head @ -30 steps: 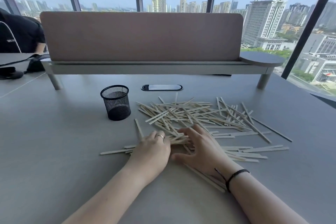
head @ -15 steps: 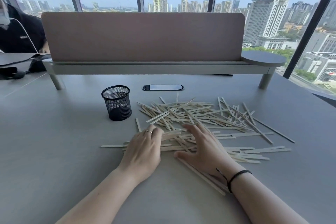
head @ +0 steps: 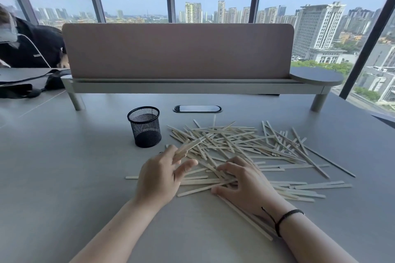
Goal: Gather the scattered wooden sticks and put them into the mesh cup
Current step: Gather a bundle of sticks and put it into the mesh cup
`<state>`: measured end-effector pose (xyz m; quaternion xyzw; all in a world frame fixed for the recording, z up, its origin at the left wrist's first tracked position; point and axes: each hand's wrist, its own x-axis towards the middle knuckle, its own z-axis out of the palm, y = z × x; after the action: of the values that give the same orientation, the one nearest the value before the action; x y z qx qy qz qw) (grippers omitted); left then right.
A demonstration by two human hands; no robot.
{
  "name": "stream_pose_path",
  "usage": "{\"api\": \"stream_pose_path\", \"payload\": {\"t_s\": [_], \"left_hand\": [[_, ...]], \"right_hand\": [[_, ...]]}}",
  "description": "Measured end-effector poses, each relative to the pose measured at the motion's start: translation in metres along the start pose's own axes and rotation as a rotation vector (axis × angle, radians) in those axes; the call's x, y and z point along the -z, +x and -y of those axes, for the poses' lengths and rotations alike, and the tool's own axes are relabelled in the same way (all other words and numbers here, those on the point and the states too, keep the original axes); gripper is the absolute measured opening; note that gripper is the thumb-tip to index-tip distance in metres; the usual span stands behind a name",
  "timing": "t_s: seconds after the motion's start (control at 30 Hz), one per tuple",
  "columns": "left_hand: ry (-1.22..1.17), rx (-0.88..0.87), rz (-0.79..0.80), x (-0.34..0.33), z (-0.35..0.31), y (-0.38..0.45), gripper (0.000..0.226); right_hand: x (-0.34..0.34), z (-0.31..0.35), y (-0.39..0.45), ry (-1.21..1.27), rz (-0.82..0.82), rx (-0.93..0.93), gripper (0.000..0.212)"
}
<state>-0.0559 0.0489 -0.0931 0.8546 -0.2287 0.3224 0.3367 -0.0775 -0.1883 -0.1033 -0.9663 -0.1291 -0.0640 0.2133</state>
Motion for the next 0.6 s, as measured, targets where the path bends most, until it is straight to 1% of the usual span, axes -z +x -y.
{"api": "stream_pose_path", "payload": {"t_s": [0.07, 0.13, 0.23, 0.3, 0.37, 0.47, 0.53, 0.6], "left_hand": [[-0.150, 0.093, -0.096, 0.008, -0.005, 0.004, 0.055], [-0.320, 0.266, -0.161, 0.014, -0.007, 0.007, 0.056], [-0.644, 0.557, -0.187, 0.014, -0.002, 0.010, 0.058], [-0.744, 0.680, -0.200, 0.011, 0.000, 0.010, 0.054], [-0.750, 0.718, -0.197, 0.007, 0.001, 0.008, 0.052], [-0.721, 0.728, -0.171, 0.002, 0.005, 0.004, 0.053], [-0.705, 0.736, -0.144, 0.000, 0.007, 0.003, 0.057], [-0.632, 0.663, -0.114, -0.001, 0.008, 0.002, 0.061]], "right_hand": [[0.001, 0.001, -0.001, 0.007, 0.013, -0.008, 0.068], [0.004, 0.003, -0.003, 0.013, 0.032, -0.020, 0.071], [0.010, 0.009, -0.005, -0.043, 0.038, -0.029, 0.079], [0.014, 0.013, -0.007, -0.118, 0.036, -0.033, 0.089], [0.017, 0.015, -0.008, -0.171, 0.071, -0.048, 0.104], [0.021, 0.013, -0.011, -0.198, 0.187, -0.085, 0.127], [0.021, 0.008, -0.011, -0.183, 0.241, -0.093, 0.133], [0.022, 0.003, -0.010, -0.146, 0.260, -0.085, 0.130]]}}
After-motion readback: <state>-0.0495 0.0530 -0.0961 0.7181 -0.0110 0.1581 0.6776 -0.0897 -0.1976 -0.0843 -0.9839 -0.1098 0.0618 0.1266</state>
